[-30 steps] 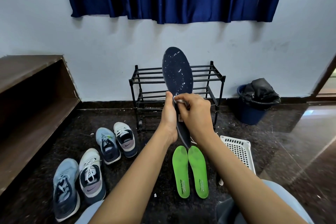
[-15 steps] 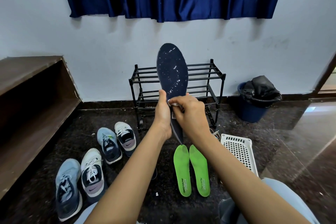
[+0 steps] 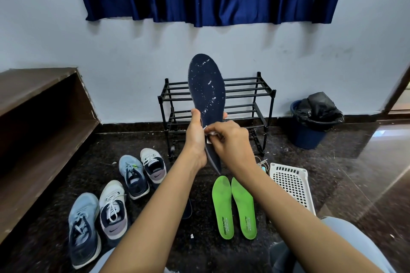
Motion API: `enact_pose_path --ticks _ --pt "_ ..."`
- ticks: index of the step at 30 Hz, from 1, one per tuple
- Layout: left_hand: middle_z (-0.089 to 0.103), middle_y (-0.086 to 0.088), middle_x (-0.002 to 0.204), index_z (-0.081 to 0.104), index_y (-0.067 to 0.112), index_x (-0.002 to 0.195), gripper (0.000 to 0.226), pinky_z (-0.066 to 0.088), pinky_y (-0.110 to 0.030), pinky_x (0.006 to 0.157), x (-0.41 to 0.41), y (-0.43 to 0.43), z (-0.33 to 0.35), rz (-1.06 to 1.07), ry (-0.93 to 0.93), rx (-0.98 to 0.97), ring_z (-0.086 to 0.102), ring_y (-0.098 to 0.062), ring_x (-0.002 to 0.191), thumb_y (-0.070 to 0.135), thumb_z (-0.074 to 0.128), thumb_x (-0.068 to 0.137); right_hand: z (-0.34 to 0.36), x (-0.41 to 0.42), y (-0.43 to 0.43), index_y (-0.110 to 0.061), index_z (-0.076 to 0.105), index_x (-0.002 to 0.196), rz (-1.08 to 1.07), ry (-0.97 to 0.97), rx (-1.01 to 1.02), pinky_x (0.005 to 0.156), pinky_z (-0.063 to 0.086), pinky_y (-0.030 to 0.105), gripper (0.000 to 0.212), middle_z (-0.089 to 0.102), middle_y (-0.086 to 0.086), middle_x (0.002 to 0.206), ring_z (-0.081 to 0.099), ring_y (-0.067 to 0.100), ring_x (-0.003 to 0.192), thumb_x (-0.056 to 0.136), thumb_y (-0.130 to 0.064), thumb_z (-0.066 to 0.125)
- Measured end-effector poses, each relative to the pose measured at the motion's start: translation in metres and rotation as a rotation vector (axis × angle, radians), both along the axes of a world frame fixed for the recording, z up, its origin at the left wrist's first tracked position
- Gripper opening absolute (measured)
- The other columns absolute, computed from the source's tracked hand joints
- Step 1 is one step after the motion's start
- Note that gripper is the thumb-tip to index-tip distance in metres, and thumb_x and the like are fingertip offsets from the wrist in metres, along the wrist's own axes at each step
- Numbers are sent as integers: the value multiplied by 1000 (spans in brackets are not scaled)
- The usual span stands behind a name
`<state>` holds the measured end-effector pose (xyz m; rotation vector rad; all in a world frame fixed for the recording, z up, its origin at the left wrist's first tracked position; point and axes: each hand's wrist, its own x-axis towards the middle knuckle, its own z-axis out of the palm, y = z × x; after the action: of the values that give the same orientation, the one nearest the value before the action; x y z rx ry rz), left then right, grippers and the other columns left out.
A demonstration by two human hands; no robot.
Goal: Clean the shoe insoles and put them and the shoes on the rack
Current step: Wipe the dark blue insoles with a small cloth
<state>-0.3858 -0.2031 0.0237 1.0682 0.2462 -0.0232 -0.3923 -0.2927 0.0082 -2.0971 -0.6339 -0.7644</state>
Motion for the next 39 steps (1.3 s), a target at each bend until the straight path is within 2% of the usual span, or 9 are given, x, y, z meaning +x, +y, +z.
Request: enact_pose_path --ticks 5,10,12,17,21,25,29,36,39 --pt "73 -3 79 70 14 90 63 56 -26 69 -7 -13 -3 -96 22 -65 70 -16 73 59 27 100 5 9 -8 -12 73 84 -77 -9 56 75 47 27 21 72 0 80 64 21 78 70 3 67" --pt "73 -12 105 70 5 108 76 58 -27 71 -3 0 6 -42 34 -46 70 -21 89 62 21 99 2 -2 -3 -13 74 83 -4 -14 92 76 44 14 25 72 2 81 65 18 77 68 5 67" --pt "73 -15 103 70 5 109 78 58 -29 71 -1 5 7 4 17 -21 71 -23 90 62 18 100 0 -7 2 -12 74 83 28 -30 51 74 42 13 25 71 2 79 66 19 75 67 5 66" --pt "71 -12 114 69 3 114 75 53 -34 91 -3 -2 3 15 -4 -29 68 -23 99 60 23 100 4 1 0 -10 73 82 3 -49 16 73 44 23 24 70 5 77 64 24 74 67 7 64" --pt "71 -12 107 69 6 105 66 55 -30 74 -3 -8 0 -24 4 -90 70 -21 90 58 29 100 7 9 -6 -12 73 84 -31 4 60 75 48 33 23 72 3 80 65 23 78 71 4 63" --pt "71 -11 97 68 4 103 66 59 -26 70 -1 1 5 -71 -36 -76 69 -20 83 54 24 102 7 5 -5 -11 73 83 0 -20 68 75 47 29 23 71 3 80 65 23 78 71 5 64" --pt "68 -14 92 72 5 83 66 54 -28 70 0 7 10 -81 -69 -74 64 -22 79 49 25 100 3 -1 -2 -12 73 79 39 -15 -10 72 38 14 21 70 5 76 64 23 74 68 0 60" --pt "66 -16 110 62 4 120 64 56 -28 78 -4 -5 10 -73 -116 -90 64 -23 94 50 23 99 7 12 -10 -11 72 81 -58 -18 -29 71 45 30 22 70 4 77 62 25 75 72 4 60" --pt "70 -14 101 64 4 117 68 57 -27 75 -2 -2 9 -85 -97 -78 67 -22 89 53 21 99 8 9 -9 -11 72 80 -57 -19 -9 71 43 28 21 70 4 77 63 26 75 71 4 60"
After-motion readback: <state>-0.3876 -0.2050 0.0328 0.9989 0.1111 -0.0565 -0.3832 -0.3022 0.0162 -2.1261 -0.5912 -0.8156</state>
